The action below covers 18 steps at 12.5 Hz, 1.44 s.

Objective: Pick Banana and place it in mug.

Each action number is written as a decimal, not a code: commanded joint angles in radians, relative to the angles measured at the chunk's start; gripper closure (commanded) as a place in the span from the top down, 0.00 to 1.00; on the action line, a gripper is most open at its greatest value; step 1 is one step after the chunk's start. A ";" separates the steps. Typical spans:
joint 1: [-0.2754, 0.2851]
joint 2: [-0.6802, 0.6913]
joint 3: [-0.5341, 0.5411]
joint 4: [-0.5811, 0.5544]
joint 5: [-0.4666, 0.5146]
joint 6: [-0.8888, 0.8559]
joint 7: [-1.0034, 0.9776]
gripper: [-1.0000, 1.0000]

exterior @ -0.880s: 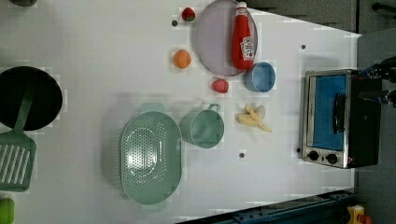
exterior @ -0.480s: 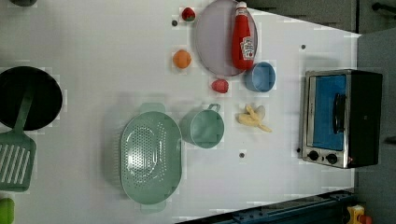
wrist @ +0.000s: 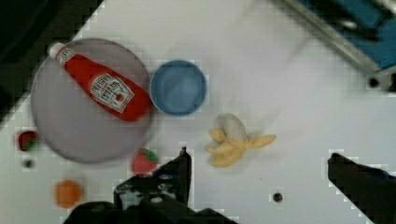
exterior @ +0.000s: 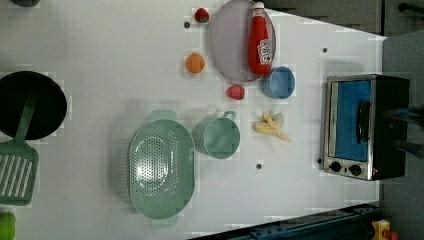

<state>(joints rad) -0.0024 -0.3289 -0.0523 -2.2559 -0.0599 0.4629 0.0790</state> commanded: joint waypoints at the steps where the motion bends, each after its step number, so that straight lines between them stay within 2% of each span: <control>1: 0.005 0.120 0.013 -0.143 0.008 0.165 -0.013 1.00; 5: 0.004 0.277 0.004 -0.243 0.008 0.441 -0.013 1.00; 10: 0.004 0.507 0.004 -0.237 0.016 0.603 -0.013 1.00; 15: 0.004 0.638 0.012 -0.236 0.016 0.751 -0.013 1.00; 16: 0.004 0.652 0.013 -0.236 0.016 0.760 -0.013 0.96; 18: 0.003 0.659 0.015 -0.233 0.016 0.766 -0.013 0.71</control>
<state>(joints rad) -0.0085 0.3628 -0.0497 -2.4941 -0.0426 1.2246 0.0788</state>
